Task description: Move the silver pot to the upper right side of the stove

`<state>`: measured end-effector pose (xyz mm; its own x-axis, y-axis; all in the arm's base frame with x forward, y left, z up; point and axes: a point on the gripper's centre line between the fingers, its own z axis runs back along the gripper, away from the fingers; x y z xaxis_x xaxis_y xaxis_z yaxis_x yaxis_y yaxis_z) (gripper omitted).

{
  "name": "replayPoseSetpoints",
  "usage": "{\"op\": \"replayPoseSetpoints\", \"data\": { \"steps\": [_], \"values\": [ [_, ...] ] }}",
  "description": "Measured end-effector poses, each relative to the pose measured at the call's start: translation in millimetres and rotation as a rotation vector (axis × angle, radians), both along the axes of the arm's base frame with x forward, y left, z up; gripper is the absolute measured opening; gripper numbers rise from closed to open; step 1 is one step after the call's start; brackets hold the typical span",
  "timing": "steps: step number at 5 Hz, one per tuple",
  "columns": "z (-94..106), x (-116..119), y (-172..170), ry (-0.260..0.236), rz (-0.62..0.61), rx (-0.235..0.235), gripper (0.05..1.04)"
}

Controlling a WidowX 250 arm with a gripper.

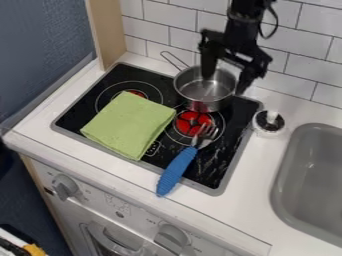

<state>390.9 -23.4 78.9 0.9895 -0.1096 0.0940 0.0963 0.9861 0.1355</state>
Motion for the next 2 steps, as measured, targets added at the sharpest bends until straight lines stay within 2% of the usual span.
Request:
{"op": "replayPoseSetpoints", "data": {
  "steps": [1, 2],
  "values": [
    [18.3, -9.3, 1.1, -0.027, -0.001, -0.035, 1.007],
    [14.6, -16.0, 1.8, -0.009, -0.014, -0.049, 1.001]
  ]
}}
